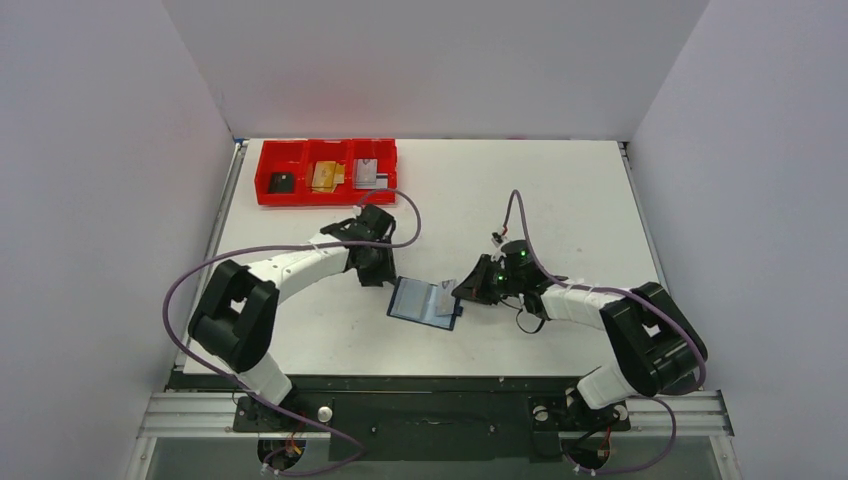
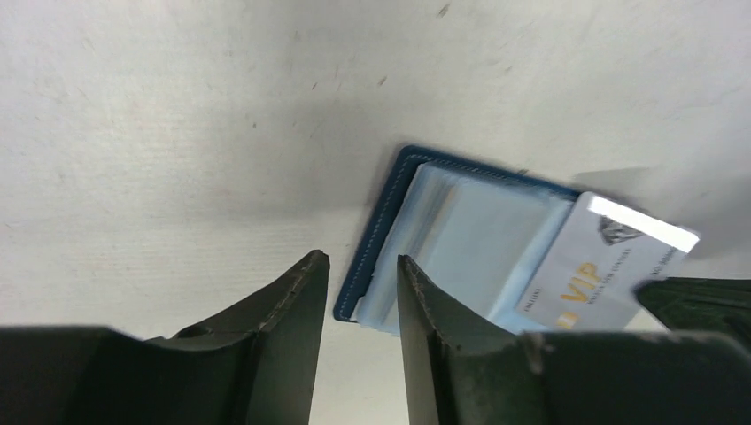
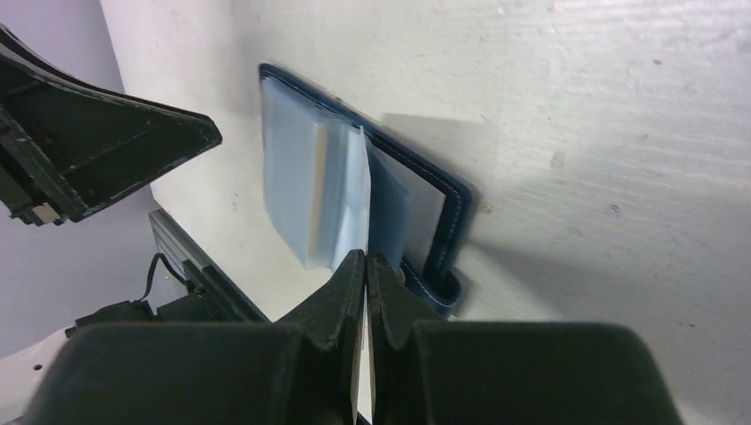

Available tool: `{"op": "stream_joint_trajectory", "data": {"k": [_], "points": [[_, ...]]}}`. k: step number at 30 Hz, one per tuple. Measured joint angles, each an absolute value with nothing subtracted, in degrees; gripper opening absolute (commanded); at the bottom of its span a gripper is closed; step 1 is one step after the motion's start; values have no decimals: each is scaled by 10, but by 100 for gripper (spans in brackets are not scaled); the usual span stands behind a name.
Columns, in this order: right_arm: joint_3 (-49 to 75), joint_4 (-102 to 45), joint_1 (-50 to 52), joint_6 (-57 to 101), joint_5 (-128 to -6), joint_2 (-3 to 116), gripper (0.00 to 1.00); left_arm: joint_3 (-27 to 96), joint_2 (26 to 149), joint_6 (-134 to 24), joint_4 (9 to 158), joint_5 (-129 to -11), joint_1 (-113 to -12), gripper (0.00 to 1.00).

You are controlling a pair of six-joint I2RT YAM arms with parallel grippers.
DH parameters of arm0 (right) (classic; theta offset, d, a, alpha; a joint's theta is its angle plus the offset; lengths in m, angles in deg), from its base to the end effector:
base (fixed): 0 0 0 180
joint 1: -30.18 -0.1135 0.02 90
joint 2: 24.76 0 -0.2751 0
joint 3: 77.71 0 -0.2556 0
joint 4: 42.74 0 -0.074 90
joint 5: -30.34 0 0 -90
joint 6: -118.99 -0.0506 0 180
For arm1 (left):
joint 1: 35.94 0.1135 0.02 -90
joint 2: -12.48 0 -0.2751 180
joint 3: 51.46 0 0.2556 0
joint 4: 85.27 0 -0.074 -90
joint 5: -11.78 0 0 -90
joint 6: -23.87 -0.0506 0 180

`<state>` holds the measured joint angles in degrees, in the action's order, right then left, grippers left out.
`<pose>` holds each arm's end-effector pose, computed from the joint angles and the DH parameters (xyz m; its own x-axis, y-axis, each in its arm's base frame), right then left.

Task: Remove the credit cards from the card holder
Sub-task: Remove the credit card from the card holder.

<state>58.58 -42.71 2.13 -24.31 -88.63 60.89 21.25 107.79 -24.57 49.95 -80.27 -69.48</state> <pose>0.2331 0.1520 0.1379 -0.9374 0.2953 -0.1846 0.0374 0.6124 0.7897 0.2755 -0.1805 0.1742 -0.9344 -0.1760 -0.3097 -0.1058 0.9673 -0.2304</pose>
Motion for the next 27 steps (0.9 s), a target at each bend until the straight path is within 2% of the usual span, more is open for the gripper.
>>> {"op": "stream_joint_trajectory", "data": {"k": [5, 12, 27], "points": [[558, -412, 25, -246, -887, 591, 0, 263, 1041, -260, 485, -801, -683, 42], [522, -398, 32, -257, -902, 567, 0, 275, 975, -275, 513, -709, -640, 49], [485, -432, 43, -335, -975, 522, 0, 150, 956, -183, 792, -405, -582, 49]]}}
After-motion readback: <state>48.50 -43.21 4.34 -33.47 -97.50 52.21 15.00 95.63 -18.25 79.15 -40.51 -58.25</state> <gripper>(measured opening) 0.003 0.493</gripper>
